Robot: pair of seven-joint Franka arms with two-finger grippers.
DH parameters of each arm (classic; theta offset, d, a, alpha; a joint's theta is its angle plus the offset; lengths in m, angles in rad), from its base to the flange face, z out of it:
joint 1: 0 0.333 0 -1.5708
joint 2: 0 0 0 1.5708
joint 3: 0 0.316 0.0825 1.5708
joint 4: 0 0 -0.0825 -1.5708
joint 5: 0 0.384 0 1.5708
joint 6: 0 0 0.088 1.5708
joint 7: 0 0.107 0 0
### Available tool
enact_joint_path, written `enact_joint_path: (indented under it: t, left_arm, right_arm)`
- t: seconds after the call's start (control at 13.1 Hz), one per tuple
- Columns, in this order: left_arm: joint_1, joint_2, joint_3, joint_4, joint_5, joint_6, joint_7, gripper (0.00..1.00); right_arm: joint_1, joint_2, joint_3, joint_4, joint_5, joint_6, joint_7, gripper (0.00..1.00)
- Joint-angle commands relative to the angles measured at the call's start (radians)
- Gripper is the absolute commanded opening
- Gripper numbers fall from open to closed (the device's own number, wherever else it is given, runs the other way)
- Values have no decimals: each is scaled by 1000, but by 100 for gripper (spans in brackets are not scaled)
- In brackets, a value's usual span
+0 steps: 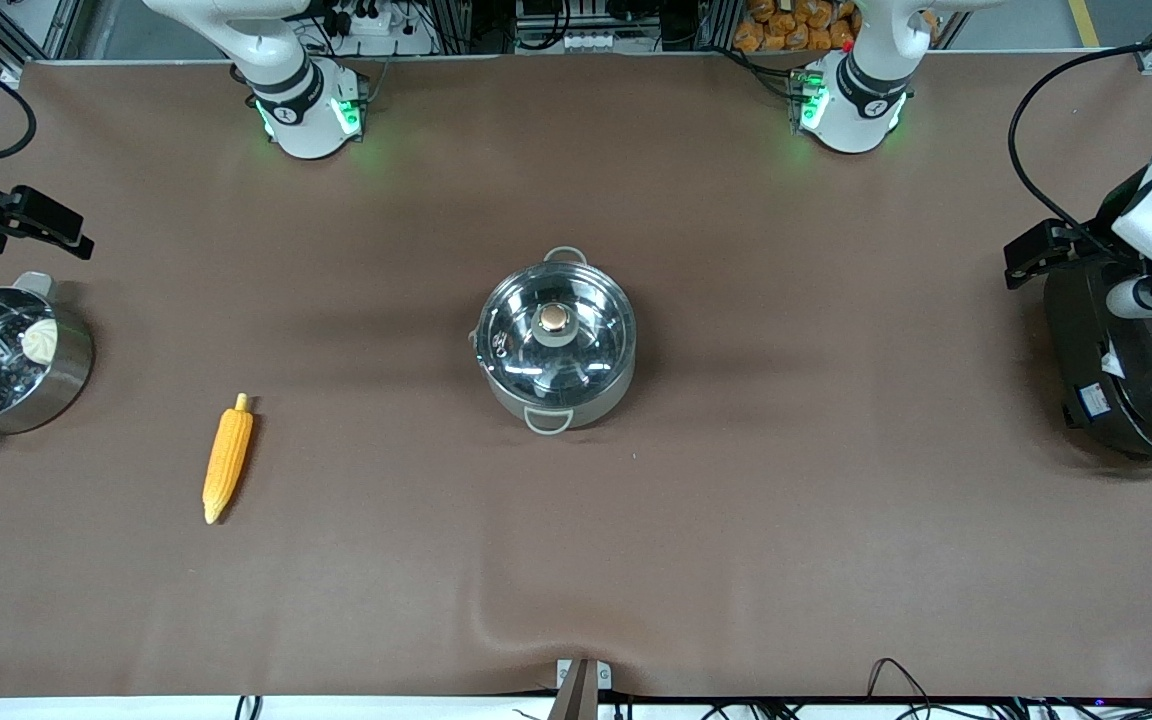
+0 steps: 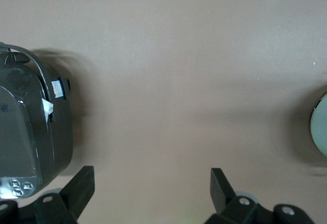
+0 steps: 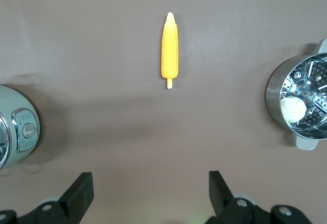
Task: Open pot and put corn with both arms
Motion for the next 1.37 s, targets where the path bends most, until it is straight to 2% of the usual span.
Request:
enact_joint_path:
  t: [0.0, 0.31, 0.46, 0.61, 0.76, 1.14, 1.3]
  left_arm:
    - [10, -11, -7, -3, -21, 1, 4, 100]
    - [-21, 4, -9, 1, -16, 15, -12, 100]
    - [-71, 13, -30, 3, -33, 53, -57, 100]
    - [-175, 56, -61, 18, -30, 68, -246, 100]
    - [-304, 98, -66, 33, -28, 154, -505, 100]
    - [-525, 347, -61, 161, -28, 301, -806, 100]
    - [-584, 420, -56, 162, -28, 399, -918, 100]
  right_arm:
    - [-5, -21, 0, -19, 15, -6, -8, 100]
    - [-7, -15, 0, -20, 15, -6, -11, 100]
    - [-7, -11, -2, -20, 15, -6, -17, 100]
    - [-8, -8, -2, -28, 15, 0, -19, 100]
    - [-8, 0, -2, -59, 15, 22, -19, 100]
    - [-39, 34, -2, -201, 18, 187, -80, 100]
    - [-45, 87, -3, -229, 18, 242, -80, 100]
